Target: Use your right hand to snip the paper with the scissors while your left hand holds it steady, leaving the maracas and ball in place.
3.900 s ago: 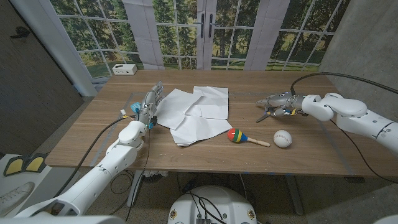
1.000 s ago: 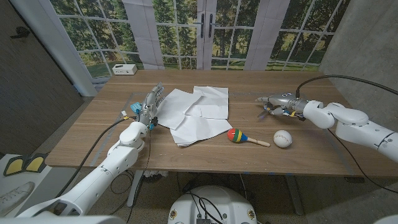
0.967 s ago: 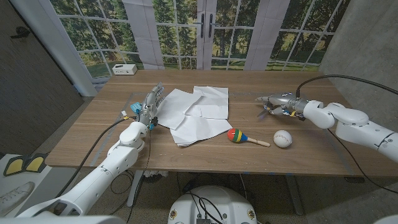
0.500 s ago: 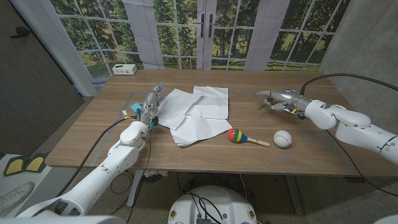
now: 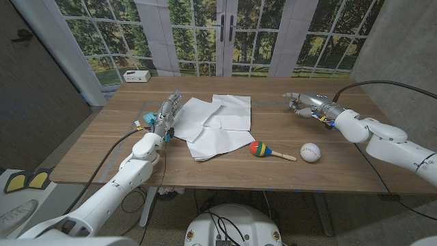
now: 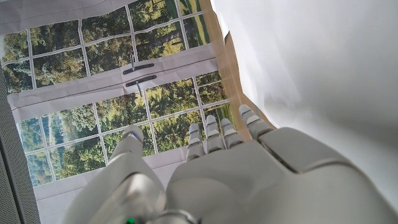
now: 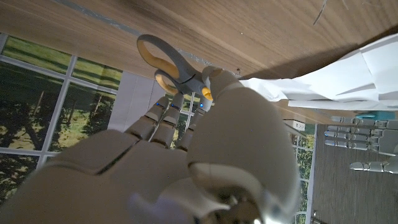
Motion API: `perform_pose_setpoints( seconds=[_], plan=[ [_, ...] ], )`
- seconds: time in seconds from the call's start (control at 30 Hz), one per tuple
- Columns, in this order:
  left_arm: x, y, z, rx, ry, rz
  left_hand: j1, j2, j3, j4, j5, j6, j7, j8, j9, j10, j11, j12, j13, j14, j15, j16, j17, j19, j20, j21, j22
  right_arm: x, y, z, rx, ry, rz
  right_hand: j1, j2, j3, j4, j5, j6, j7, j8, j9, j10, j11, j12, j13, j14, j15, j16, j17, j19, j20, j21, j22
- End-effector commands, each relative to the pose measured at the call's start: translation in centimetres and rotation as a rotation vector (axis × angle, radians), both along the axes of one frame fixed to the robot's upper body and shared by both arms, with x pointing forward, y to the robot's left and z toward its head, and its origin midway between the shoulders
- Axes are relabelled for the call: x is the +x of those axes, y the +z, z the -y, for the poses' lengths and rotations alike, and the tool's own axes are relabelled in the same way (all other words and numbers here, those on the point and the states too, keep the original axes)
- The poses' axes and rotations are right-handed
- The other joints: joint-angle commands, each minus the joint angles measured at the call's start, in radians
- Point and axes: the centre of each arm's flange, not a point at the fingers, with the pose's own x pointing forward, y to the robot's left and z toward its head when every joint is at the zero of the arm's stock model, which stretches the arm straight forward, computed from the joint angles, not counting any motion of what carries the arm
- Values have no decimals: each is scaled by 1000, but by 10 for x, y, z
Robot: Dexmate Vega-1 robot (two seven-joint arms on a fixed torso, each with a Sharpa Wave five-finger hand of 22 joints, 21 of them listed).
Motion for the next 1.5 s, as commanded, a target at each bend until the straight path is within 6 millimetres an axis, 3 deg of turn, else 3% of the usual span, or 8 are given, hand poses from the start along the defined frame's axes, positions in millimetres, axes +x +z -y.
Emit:
perform_pose_setpoints(
  seconds=[0.03, 1.0, 1.5],
  plan=[
    [1, -1, -1, -3, 1, 0, -6, -4, 3, -6, 4, 6, 0, 3, 2, 7, -1, 6, 3, 1, -5, 5, 3, 2, -8, 2, 2, -5, 8, -3, 137, 44, 10, 12, 5, -4, 3, -4, 12, -3, 4, 2, 106, -18, 204, -2, 11, -194, 0, 5, 10, -18, 6, 4],
    [-1, -3, -2, -5, -3, -2, -7, -4, 3, -7, 4, 5, 1, 3, 2, 12, -1, 7, 3, 1, -6, 5, 3, 2, -8, 2, 2, -16, 21, -9, 572, 201, -64, 26, 3, -17, -1, -15, 32, -3, 2, 3, 118, -19, 215, -46, 21, -194, -9, 20, 26, -25, 7, 5],
    [-1, -3, -3, -5, 0, -2, -7, -3, 3, -7, 4, 5, 2, 3, 2, 12, -3, 7, 3, -1, -6, 4, 3, 2, -7, 2, 2, -15, 20, -12, 617, 218, -76, 27, 5, -26, 5, -23, 45, -3, 1, 3, 117, -21, 219, -69, 13, -191, -16, 34, 6, -18, 4, 11]
  ],
)
